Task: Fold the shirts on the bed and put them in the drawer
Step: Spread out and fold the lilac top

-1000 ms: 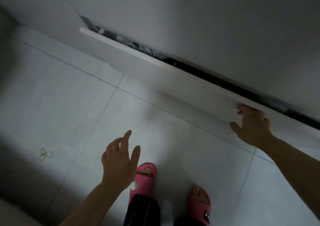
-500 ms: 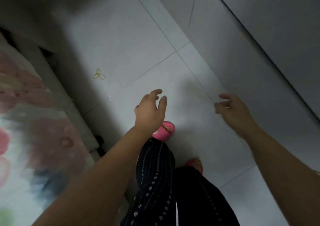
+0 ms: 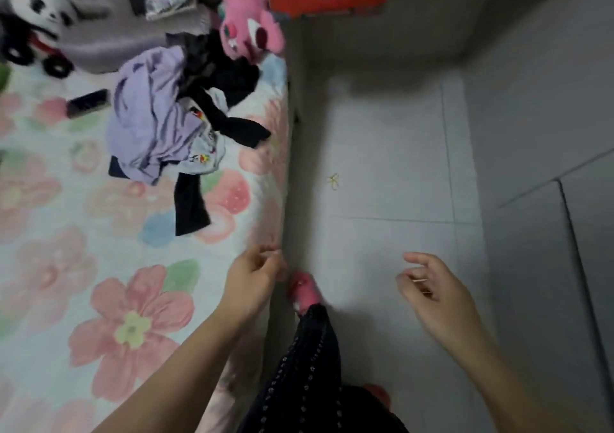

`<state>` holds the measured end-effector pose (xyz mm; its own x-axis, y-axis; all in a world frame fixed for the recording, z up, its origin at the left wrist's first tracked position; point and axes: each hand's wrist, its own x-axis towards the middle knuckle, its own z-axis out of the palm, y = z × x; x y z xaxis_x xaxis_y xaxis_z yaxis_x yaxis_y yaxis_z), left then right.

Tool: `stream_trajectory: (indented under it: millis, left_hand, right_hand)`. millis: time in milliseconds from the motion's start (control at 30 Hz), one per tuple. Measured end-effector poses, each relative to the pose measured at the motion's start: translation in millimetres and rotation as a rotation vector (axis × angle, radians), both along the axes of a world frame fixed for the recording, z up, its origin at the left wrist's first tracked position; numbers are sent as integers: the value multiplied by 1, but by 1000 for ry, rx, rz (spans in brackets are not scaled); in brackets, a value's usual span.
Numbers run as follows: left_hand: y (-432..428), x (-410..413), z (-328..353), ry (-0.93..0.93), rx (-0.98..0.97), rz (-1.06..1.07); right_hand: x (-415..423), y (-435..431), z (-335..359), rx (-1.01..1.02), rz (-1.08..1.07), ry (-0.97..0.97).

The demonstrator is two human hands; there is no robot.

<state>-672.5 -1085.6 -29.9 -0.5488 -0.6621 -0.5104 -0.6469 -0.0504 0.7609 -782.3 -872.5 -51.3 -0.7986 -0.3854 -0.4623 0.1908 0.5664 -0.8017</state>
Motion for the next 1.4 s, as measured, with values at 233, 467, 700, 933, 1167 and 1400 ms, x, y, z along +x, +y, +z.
stream_trajectory:
  millis: [233,467,700,933,1167,1400]
  left_hand:
    - [-95,8,27,77,91,244]
    - [-215,23,35,96,92,521]
    - [-280,1,35,142,54,785]
    - [-308,-58,34,93,22,1069]
    - [-300,-81,29,-34,26,1284]
    - [-304,-91,37,-103,37,1289]
  right_hand:
    - [-32,-122,43,52,322,52]
    - [-68,-268,59,113,591,101]
    - [-123,-412,42,139,847,135]
    - [-183,-585,1,195,1165,337]
    - [-211,-750,-52,307,1525,700]
    - [-206,-789,-74,456,1696,811]
